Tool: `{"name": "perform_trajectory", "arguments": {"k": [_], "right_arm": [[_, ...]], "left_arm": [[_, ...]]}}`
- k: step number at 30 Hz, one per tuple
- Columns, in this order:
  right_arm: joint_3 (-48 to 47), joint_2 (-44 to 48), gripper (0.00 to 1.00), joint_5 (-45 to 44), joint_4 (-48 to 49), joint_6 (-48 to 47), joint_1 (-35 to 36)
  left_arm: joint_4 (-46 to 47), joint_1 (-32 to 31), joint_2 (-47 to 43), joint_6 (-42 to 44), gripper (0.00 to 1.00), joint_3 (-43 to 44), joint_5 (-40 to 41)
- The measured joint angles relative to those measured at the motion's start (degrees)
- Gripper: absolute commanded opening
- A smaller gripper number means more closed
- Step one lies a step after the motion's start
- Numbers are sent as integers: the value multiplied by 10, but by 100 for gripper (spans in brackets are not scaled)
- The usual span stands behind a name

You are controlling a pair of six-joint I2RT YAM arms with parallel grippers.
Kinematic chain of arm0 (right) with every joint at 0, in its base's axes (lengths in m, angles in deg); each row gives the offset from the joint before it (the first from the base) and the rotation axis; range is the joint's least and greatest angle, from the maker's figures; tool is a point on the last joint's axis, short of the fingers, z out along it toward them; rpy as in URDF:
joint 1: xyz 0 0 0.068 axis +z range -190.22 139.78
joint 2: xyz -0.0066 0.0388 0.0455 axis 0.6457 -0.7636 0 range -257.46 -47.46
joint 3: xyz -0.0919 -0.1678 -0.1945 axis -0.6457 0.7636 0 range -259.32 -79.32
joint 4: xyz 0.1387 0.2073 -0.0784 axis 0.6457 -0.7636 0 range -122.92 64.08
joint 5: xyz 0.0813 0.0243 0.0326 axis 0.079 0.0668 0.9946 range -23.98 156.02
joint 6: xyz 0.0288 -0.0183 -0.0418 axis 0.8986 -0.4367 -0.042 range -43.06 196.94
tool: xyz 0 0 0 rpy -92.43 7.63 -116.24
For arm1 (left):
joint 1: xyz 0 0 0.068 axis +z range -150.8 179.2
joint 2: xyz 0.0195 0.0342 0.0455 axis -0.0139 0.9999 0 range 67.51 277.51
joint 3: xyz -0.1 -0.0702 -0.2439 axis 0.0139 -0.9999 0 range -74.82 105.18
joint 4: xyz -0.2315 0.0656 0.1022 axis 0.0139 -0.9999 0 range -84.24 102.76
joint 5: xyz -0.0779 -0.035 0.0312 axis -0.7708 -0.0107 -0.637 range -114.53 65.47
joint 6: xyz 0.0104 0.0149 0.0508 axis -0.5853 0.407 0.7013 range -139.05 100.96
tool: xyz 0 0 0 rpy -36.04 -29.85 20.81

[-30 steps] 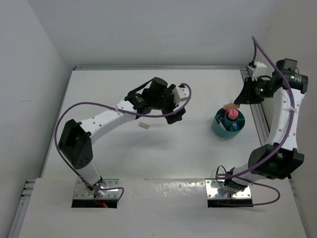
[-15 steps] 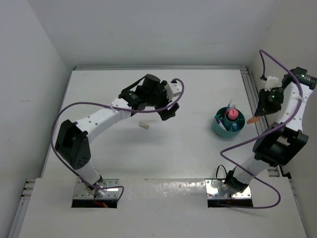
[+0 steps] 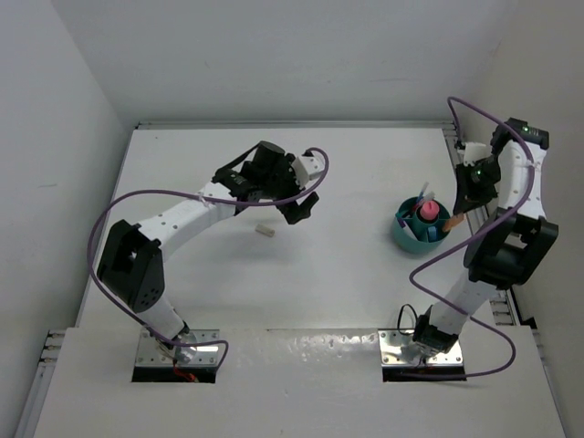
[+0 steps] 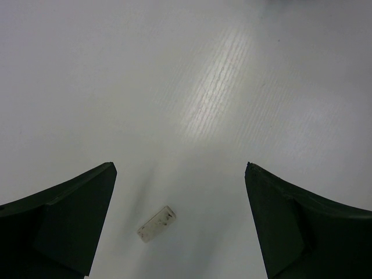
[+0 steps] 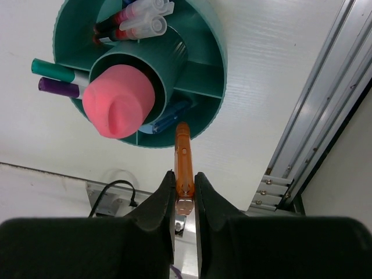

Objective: Sort the stationery into containers
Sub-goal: Organize the stationery in the storage box.

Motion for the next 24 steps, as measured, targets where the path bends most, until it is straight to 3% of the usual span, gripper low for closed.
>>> {"name": "perform_trajectory", "arguments": {"k": [6,10,14,18,24], "right_arm": [[0,-9,3,-9,0,19,17],[0,-21,36,-17,0,34,37],[0,-29,48,-17,0,43,45],[-9,-29,49,-16,-2,48,45],[-59,-13,47,28,0,61,49]], "left_arm": [[5,10,-1,1,100,-11,9],[-4,24,-1,13,100,-12,25],[-40,46,3,47,100,-8,25],[-80,75,19,105,99,2,9],[-150,95,41,228,86,5,-30]]}}
